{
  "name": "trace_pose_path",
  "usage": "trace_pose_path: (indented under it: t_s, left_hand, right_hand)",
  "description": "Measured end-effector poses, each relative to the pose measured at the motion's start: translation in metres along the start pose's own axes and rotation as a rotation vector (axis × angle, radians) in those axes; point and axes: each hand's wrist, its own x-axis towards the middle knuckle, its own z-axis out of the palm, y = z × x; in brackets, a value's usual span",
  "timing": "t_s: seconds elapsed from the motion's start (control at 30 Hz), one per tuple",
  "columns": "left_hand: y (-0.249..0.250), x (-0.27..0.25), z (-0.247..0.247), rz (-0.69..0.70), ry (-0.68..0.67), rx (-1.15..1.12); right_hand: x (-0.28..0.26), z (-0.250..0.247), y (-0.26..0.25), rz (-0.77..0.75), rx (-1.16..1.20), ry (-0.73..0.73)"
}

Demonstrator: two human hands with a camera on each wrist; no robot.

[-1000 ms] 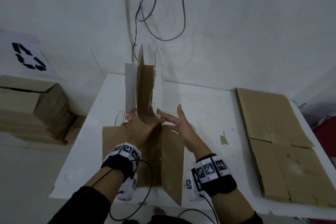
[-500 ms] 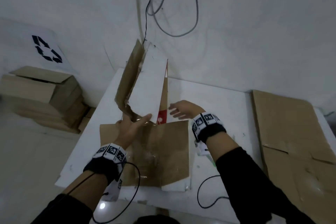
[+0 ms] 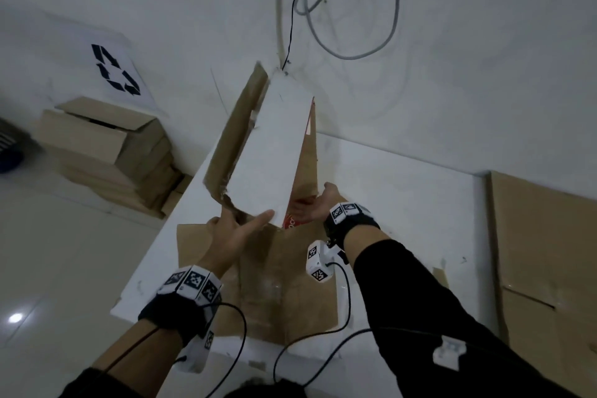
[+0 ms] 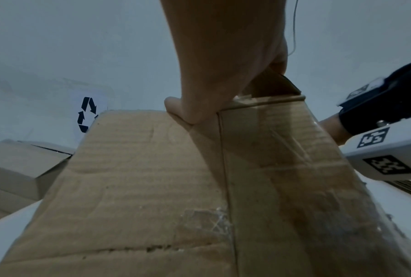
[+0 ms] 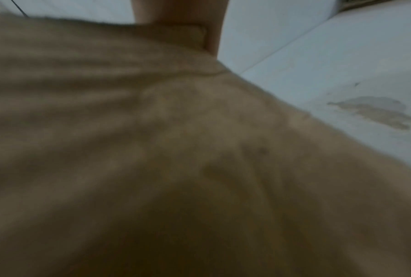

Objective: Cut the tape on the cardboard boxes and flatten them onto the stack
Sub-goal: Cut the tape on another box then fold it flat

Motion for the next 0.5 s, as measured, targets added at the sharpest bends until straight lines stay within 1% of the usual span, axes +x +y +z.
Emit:
trace_pose_path:
  t_s: [0.03,0.07,0.1,0.13,0.17,0.2,0.23,0.27,0.3,0.33,0.37,0.4,0.43,0.47,0.5]
  left_hand:
    - [0.001,-0.001,0.0,0.002,0.004,0.013]
    - [0.002,-0.001,0.001,0.013,0.005,0.022]
    - [0.004,-0.002,0.004,0.03,0.009,0.022]
    - [0.006,-0.003,0.007,0.044,0.002,0.026]
    - [0.008,-0.003,0.009,0.041,-0.016,0.025]
    - [0.008,-0.003,0.011,0.045,-0.026,0.029]
    - [0.009,-0.003,0.013,0.054,-0.037,0.048]
    - [0.008,-0.002,0.013,0.056,-0.042,0.08]
    - [0.006,0.0,0.012,0.058,-0.045,0.113]
    - [0.003,0.002,0.011,0.048,-0.04,0.155]
    - [0.001,0.003,0.011,0.039,-0.032,0.194]
    - [-0.004,0.006,0.011,0.038,-0.02,0.235]
    - [-0.005,0.006,0.014,0.036,-0.018,0.257]
    - [-0.006,0.007,0.017,0.039,-0.044,0.259]
    - [-0.009,0.011,0.02,0.014,-0.084,0.221]
  right_hand:
    - [-0.003,0.001,-0.002,0.075,0.245,-0.058]
    - [-0.01,0.002,-0.003,0.081,0.296,-0.056]
    - [-0.009,0.001,0.002,0.055,0.325,-0.002]
    - [-0.005,-0.003,0.003,0.068,0.275,0.077]
    - [0.008,-0.01,0.006,0.042,0.337,0.038]
    - [0.01,-0.022,0.008,0.045,0.451,0.0]
    - [0.012,-0.031,0.013,0.024,0.657,-0.047]
    - [0.007,-0.043,0.013,0.01,0.826,-0.025]
    - [0.008,-0.059,0.014,0.09,0.986,0.084]
    - [0.001,-0.071,0.014,0.112,1.093,0.089]
    - [-0.006,-0.08,0.014,0.088,1.221,0.119]
    - [-0.013,-0.089,0.014,0.009,1.292,0.109]
    - [-0.017,-0.095,0.016,-0.03,1.323,0.148]
    - [-0.025,-0.1,0.015,-0.097,1.332,0.169]
    - [-0.032,-0.102,0.014,-0.168,1.253,0.204]
